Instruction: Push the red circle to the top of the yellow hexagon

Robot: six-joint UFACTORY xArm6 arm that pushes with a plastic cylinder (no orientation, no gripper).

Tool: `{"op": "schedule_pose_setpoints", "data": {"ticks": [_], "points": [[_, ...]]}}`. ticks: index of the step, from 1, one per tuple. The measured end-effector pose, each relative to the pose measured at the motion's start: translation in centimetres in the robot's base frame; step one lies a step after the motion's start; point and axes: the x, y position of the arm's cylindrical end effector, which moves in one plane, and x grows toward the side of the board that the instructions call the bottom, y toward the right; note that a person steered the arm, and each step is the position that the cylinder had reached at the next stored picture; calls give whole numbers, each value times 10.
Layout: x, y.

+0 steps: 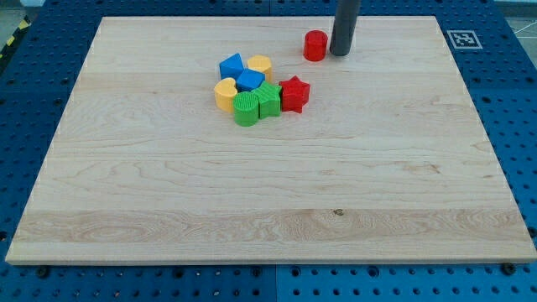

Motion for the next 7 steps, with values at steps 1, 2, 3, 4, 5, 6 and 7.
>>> {"op": "schedule_pose_setpoints", "data": {"ticks": [1,2,3,4,5,6,7], "points": [[0,-14],[9,-25],[15,-27],[-14,-27],[-23,-36],[-23,-59],[-21,-83]]}}
